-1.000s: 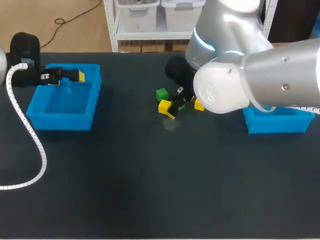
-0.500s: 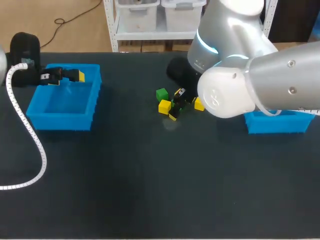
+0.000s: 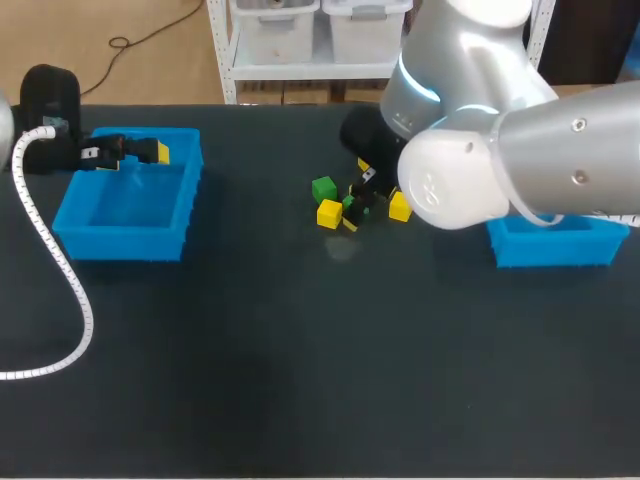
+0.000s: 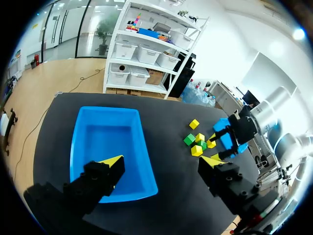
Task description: Put the green cubes in the right bin and the yellow cubes in the left bin.
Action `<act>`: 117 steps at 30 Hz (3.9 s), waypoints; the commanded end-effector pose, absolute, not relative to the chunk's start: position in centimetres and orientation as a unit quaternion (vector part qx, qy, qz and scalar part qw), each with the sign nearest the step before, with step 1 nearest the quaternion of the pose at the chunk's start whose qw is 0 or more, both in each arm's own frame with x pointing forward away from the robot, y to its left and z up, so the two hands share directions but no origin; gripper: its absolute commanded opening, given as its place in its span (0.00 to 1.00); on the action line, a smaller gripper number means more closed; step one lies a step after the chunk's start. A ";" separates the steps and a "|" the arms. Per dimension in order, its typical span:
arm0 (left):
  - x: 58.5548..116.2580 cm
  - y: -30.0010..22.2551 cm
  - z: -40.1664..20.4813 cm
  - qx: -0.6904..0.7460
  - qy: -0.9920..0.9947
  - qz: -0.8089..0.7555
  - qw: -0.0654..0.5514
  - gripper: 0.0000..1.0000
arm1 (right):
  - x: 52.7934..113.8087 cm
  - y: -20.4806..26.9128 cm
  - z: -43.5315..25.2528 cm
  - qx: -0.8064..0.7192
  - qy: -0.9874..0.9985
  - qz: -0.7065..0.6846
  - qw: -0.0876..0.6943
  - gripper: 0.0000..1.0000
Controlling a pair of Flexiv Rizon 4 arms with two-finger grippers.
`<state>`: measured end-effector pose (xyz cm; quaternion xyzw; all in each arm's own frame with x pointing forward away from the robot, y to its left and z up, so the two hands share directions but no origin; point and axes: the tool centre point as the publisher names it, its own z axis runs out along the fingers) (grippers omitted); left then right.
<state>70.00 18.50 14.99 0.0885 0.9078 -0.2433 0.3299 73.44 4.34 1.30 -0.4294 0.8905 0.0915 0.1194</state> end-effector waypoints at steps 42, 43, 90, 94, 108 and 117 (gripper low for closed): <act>70.0 18.5 15.0 0.088 0.908 -0.243 0.330 1.00 | 75.4 5.0 -1.2 -0.394 0.908 0.078 0.117 0.00; 70.0 18.5 15.0 0.088 0.908 -0.243 0.330 1.00 | 75.4 5.0 -1.2 -0.394 0.908 0.077 0.117 0.00; 70.0 18.5 15.0 0.088 0.908 -0.243 0.330 1.00 | 79.2 -18.4 7.9 -0.121 0.969 0.013 0.213 0.00; 70.0 18.5 15.0 0.088 0.908 -0.243 0.330 1.00 | 78.5 -18.6 6.6 -0.119 0.974 0.013 0.193 0.00; 70.0 18.5 15.0 0.088 0.908 -0.243 0.330 1.00 | 81.2 -12.1 9.8 -0.182 0.952 0.048 0.239 1.00; 70.0 18.5 15.0 0.088 0.908 -0.243 0.330 1.00 | 83.4 -1.2 9.9 -0.301 0.922 0.108 0.220 1.00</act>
